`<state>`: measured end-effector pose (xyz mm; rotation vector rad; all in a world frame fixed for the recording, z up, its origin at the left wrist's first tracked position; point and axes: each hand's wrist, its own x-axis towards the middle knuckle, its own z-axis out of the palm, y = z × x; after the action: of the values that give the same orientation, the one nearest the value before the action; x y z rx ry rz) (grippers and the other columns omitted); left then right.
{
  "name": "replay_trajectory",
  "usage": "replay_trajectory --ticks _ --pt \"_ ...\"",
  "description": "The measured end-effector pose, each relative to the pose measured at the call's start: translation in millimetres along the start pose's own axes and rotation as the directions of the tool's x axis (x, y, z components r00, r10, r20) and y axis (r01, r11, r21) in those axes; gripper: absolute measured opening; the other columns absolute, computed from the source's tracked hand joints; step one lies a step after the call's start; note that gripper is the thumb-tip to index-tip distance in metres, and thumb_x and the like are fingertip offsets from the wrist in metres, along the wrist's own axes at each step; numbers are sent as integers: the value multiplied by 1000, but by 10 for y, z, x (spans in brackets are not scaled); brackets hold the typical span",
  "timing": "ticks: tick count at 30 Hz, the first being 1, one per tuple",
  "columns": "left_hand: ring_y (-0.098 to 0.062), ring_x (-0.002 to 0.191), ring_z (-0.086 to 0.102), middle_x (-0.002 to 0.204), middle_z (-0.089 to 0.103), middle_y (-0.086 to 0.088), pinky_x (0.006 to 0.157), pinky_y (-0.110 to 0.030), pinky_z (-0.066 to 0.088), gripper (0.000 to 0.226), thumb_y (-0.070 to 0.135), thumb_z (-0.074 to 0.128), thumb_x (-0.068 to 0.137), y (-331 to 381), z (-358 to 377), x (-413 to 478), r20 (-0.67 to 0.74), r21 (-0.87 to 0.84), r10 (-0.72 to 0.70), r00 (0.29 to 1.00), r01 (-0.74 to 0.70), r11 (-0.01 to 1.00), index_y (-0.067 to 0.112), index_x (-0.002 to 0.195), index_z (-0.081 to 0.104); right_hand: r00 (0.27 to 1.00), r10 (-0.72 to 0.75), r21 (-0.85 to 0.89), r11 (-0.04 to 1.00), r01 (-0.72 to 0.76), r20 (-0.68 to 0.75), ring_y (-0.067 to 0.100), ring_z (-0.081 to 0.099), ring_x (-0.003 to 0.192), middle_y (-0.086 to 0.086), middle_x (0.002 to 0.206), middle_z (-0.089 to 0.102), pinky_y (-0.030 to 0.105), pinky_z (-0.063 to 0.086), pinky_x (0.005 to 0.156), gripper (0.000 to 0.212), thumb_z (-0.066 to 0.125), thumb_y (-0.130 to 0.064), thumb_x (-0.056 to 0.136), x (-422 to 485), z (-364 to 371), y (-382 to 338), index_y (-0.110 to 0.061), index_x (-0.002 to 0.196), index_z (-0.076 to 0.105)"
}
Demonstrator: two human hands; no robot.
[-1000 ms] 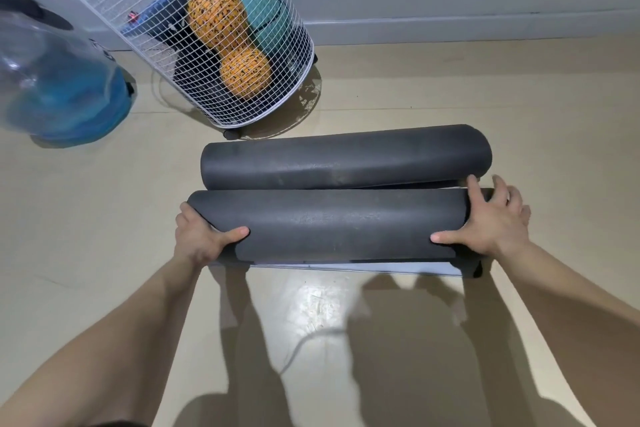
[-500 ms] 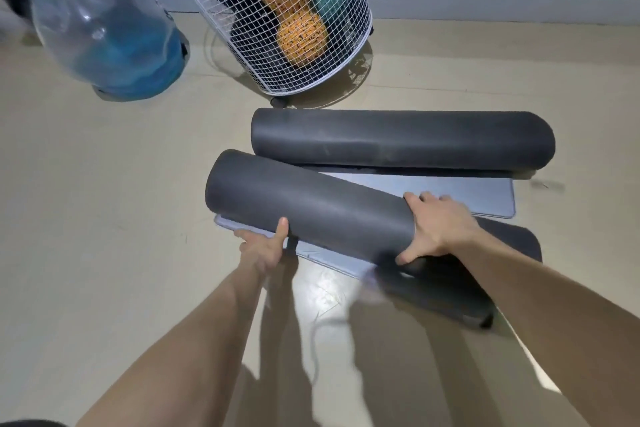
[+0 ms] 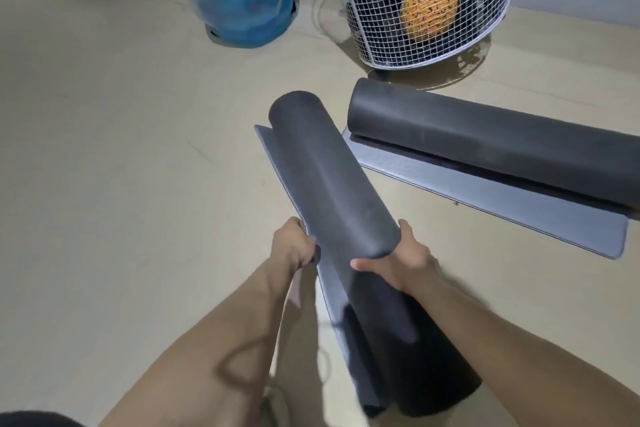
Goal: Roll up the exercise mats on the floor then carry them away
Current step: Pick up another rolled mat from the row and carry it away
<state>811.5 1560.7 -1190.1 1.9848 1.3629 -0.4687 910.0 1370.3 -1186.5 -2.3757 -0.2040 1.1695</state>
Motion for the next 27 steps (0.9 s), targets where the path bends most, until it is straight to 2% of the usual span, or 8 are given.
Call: replay_trajectory --ticks 3,7,10,14,16,19,21,27 --pt "-29 85 63 92 67 -8 71 -28 50 16 11 58 84 -128 -51 -11 10 -137 -75 997 76 988 9 100 59 999 -28 40 999 28 -23 27 58 103 -2 113 50 46 54 93 106 80 -75 41 -186 261 -118 -46 128 26" --pt "-31 79 68 83 71 -13 83 -42 62 41 47 62 89 -219 -96 -72 206 -545 -114 972 210 812 7 92 66 990 -136 -123 983 133 -19 33 51 118 5 129 43 48 47 100 123 66 -87 52 -249 524 -157 -32 149 15" --pt "-28 75 67 84 68 -12 68 -32 54 95 95 58 63 -138 -77 -119 307 -484 -93 947 240 842 7 99 65 983 -156 114 983 144 98 26 58 120 2 138 50 47 48 103 108 66 -84 60 -17 294 -82 -29 144 26" --pt "-26 86 74 109 72 -8 64 -36 63 122 82 84 40 -61 67 -56 174 -467 -86 981 159 870 5 128 49 944 -182 323 942 87 276 22 65 120 -5 138 62 48 50 107 117 93 -63 55 295 72 17 -25 151 38" --pt "-28 67 72 93 72 -13 59 -36 63 110 75 87 51 -52 89 -18 154 -434 -64 986 125 892 0 123 50 925 -258 324 932 162 280 20 70 113 -6 125 72 51 53 103 89 97 -54 59 409 176 55 -30 136 59" --pt "-26 57 68 85 70 -13 54 -36 60 97 74 83 58 -61 35 -4 145 -413 -35 989 92 906 2 116 57 966 -198 342 930 132 168 10 69 108 -20 118 69 42 57 95 102 95 -71 42 343 264 24 -48 131 50" --pt "-23 53 66 81 71 -9 50 -32 55 85 70 82 63 -8 -54 -64 129 -425 27 991 31 905 4 114 63 977 -197 350 923 158 81 9 65 111 -22 121 64 40 55 97 107 93 -68 41 210 229 -52 -44 134 46" --pt "-22 100 73 111 71 4 88 -46 61 70 60 85 66 404 -610 -852 123 -468 80 989 -13 884 19 115 56 983 -183 493 854 165 -11 7 63 118 -18 132 62 40 53 102 116 94 -59 45 -680 -276 -268 -32 145 44"
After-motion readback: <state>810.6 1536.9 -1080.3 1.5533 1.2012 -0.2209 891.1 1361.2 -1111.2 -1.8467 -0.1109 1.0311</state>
